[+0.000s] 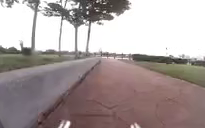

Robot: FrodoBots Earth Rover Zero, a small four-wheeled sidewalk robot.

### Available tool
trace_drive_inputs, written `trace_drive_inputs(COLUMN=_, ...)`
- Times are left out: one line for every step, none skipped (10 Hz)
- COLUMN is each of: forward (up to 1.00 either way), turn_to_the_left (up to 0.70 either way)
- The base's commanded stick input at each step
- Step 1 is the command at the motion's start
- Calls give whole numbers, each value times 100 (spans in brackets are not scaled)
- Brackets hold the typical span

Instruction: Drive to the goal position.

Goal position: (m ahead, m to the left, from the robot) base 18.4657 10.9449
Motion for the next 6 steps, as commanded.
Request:
trace_drive_inputs(forward=70, turn_to_the_left=7)
trace_drive_inputs(forward=70, turn_to_the_left=7)
trace_drive_inputs(forward=70, turn_to_the_left=7)
trace_drive_inputs(forward=70, turn_to_the_left=7)
trace_drive_inputs(forward=70, turn_to_the_left=7)
trace_drive_inputs(forward=70, turn_to_the_left=7)
